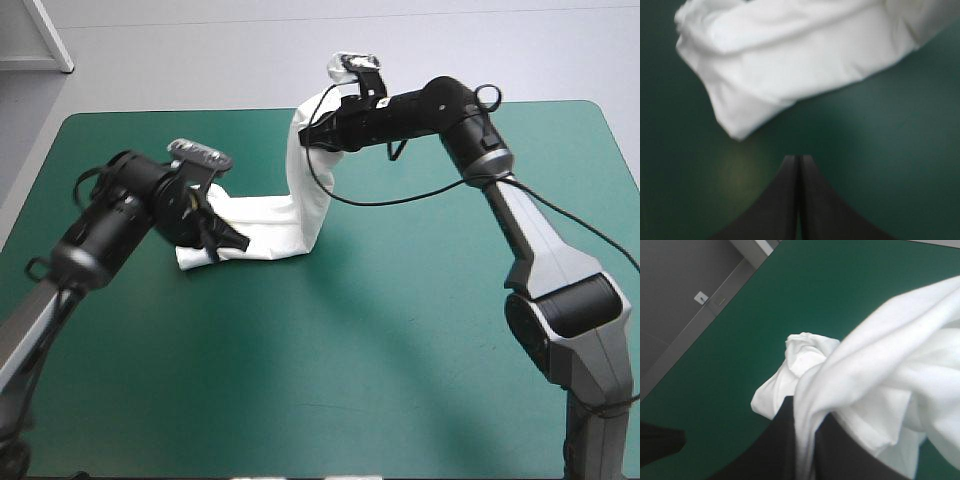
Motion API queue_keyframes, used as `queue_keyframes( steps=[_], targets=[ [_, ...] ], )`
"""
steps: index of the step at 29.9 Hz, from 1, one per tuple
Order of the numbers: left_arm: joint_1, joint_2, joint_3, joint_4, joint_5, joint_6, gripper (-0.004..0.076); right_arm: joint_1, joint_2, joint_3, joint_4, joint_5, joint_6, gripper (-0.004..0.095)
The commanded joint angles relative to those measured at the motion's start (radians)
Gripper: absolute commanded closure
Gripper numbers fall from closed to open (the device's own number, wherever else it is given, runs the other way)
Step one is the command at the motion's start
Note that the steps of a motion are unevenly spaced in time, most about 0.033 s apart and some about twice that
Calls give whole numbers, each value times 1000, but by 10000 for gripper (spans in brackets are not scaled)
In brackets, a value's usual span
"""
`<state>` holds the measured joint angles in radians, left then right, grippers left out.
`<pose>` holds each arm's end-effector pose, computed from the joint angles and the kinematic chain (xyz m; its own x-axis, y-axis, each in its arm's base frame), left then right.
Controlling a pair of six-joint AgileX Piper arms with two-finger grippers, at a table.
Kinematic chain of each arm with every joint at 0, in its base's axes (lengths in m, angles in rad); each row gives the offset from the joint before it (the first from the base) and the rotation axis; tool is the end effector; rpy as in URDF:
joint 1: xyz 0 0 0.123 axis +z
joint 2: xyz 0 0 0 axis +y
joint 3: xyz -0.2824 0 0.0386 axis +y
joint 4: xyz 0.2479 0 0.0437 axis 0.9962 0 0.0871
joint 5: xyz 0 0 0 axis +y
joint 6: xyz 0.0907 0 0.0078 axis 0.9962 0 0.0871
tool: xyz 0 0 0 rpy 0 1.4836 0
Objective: Fold the cloth
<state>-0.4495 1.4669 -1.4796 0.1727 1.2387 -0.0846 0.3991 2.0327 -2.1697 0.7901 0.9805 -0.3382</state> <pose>0.2715 -0.1146 0.3733 -0.8260 0.3681 -0.4268 0.3440 0.9291 0.1354 0.4040 0.2288 0.3950 -0.6343 -0.1161 -0.7643 -0.6673 0.5815 0.4654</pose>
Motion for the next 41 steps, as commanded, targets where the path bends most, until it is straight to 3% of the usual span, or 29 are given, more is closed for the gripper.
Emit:
queue_keyframes(
  steps=[1, 7, 11, 13, 18, 20, 23, 29, 36, 41],
  targets=[
    [0, -251, 203, 4, 52, -88, 732, 78, 42, -130, 54, -46, 5, 924],
    [0, -631, 532, -11, 52, -218, 732, 205, 255, -357, 58, -77, 28, 924],
    [0, -892, 643, -11, 52, -272, 732, 260, 396, -498, 70, -102, 31, 887],
    [0, -1011, 670, -20, 52, -298, 732, 272, 440, -542, 99, -105, 31, 765],
    [0, -1152, 718, -61, 54, -313, 732, 279, 463, -572, 114, -70, -8, 84],
    [0, -1139, 734, -82, 54, -307, 732, 269, 449, -593, 100, -39, 21, -30],
    [0, -1073, 739, -86, 54, -277, 732, 240, 426, -649, 31, 45, 113, 30],
    [0, -940, 737, -45, 52, -252, 732, 172, 389, -755, -240, 267, 271, 191],
    [0, -883, 735, 45, 52, -260, 732, 76, 379, -715, -300, 267, 372, 193],
    [0, -881, 735, 83, 47, -260, 732, 47, 379, -572, -274, 267, 375, 195]
  ],
)
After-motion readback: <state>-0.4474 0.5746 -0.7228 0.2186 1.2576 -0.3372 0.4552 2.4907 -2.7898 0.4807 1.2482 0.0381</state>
